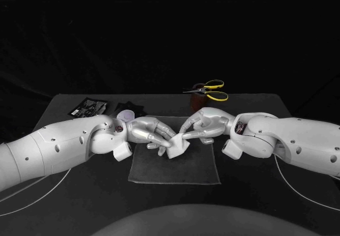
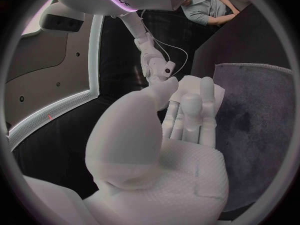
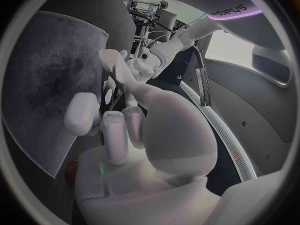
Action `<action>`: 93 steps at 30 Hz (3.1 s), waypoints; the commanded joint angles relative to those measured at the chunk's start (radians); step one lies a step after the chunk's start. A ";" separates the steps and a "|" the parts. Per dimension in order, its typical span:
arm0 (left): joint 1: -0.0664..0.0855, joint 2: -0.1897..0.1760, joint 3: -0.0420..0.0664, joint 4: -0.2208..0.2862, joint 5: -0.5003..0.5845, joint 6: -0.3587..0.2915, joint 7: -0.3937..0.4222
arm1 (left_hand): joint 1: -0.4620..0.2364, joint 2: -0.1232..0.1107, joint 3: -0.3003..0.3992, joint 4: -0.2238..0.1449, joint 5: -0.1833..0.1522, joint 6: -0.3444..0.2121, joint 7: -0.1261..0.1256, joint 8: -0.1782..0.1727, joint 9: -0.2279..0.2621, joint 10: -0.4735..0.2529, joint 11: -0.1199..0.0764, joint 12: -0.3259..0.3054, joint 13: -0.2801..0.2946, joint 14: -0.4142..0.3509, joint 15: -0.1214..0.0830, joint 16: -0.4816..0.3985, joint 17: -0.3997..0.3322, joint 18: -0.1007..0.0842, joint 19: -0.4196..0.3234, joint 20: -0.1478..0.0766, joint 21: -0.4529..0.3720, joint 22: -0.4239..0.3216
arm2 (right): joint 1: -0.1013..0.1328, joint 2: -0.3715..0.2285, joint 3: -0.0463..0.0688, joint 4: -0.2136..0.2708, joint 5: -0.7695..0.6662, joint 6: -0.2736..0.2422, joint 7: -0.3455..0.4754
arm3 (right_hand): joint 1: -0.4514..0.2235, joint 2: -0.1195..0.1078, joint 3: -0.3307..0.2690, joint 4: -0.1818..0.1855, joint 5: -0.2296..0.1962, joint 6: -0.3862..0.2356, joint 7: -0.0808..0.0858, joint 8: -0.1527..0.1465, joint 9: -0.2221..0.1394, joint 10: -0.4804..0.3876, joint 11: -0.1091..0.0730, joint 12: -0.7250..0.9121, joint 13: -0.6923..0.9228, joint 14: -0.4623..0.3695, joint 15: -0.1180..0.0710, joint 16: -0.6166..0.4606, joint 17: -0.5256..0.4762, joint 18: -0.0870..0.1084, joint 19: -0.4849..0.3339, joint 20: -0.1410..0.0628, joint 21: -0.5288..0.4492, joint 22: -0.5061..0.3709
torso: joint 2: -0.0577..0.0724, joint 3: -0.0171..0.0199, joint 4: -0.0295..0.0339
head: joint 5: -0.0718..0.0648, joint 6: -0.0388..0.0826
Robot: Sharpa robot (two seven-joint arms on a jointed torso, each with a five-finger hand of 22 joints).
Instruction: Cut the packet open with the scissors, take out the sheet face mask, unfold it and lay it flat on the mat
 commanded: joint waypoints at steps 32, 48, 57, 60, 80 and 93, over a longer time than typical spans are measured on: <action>0.002 0.011 0.001 -0.015 0.057 0.017 -0.065 | -0.122 0.009 -0.219 0.371 0.000 0.078 0.005 0.038 0.017 0.109 -0.023 -0.034 0.017 0.040 -0.013 0.043 0.019 0.006 0.154 -0.002 -0.229 -0.185 | 0.018 0.019 0.004 0.016 -0.449 -0.105 0.017 | 0.003 0.004 0.006 -0.007 0.003 0.006 0.000 0.011 0.022 0.028 -0.003 0.002 0.137 0.093 -0.002 0.007 0.197 0.016 0.001 0.002 0.009 0.011 | 0.000 0.0007 -0.0003 | 0.007 -0.007; 0.002 0.023 0.001 -0.018 0.050 -0.004 -0.091 | -0.001 0.062 -0.173 0.341 0.000 0.118 -0.011 0.051 0.024 0.125 -0.034 -0.025 0.021 0.065 -0.025 0.064 0.062 0.006 0.195 -0.016 -0.228 -0.189 | 0.018 0.021 0.006 0.022 -0.439 -0.138 0.021 | 0.003 0.004 0.006 -0.008 0.003 0.006 0.000 0.012 0.023 0.029 -0.003 0.004 0.138 0.093 -0.002 0.008 0.199 0.015 0.003 0.002 0.012 0.013 | -0.001 0.0000 -0.0007 | 0.009 -0.007; 0.003 0.028 0.001 -0.016 0.041 -0.067 -0.085 | 0.067 0.043 -0.133 0.290 0.000 0.153 -0.021 0.075 0.035 0.163 -0.045 -0.011 0.021 0.082 -0.036 0.073 0.082 0.005 0.214 -0.029 -0.195 -0.167 | 0.018 0.023 0.006 0.023 -0.437 -0.131 0.019 | 0.003 0.004 0.006 -0.008 0.003 0.006 0.000 0.012 0.023 0.029 -0.003 0.004 0.138 0.093 -0.002 0.008 0.199 0.015 0.003 0.002 0.012 0.013 | -0.001 -0.0004 -0.0004 | 0.009 -0.007; 0.003 0.029 0.001 -0.015 0.039 -0.077 -0.082 | 0.072 0.040 -0.128 0.283 0.000 0.160 -0.024 0.081 0.037 0.171 -0.048 -0.007 0.022 0.083 -0.039 0.073 0.082 0.005 0.215 -0.032 -0.188 -0.161 | 0.019 0.024 0.006 0.022 -0.437 -0.129 0.018 | 0.003 0.004 0.006 -0.008 0.003 0.006 0.000 0.012 0.023 0.029 -0.003 0.004 0.138 0.093 -0.002 0.008 0.199 0.015 0.003 0.002 0.012 0.013 | -0.001 -0.0004 0.0001 | 0.009 -0.007; 0.003 0.034 0.001 -0.011 0.023 -0.097 -0.060 | 0.096 0.069 -0.050 0.188 0.000 0.217 -0.045 0.150 0.080 0.243 -0.083 0.037 0.046 0.090 -0.069 0.072 0.088 0.004 0.181 -0.060 -0.110 -0.095 | 0.019 0.030 0.006 0.019 -0.438 -0.134 0.015 | 0.002 0.003 0.006 -0.011 0.003 0.006 0.000 0.015 0.024 0.029 -0.003 0.004 0.138 0.093 -0.002 0.008 0.198 0.015 0.003 0.002 0.011 0.013 | -0.001 0.0004 -0.0005 | 0.011 -0.007; 0.003 0.031 0.001 -0.009 0.036 -0.138 -0.045 | 0.070 0.066 -0.014 0.173 0.000 0.217 -0.050 0.166 0.100 0.252 -0.088 0.047 0.058 0.091 -0.073 0.071 0.087 0.004 0.166 -0.063 -0.086 -0.074 | 0.019 0.030 0.006 0.004 -0.390 -0.199 0.006 | -0.078 -0.065 -0.066 0.021 0.003 -0.156 0.069 -0.085 -0.022 -0.132 0.053 -0.332 -0.065 0.074 0.043 -0.029 0.126 0.030 -0.058 0.031 -0.094 -0.050 | -0.001 0.0003 0.0000 | 0.011 -0.007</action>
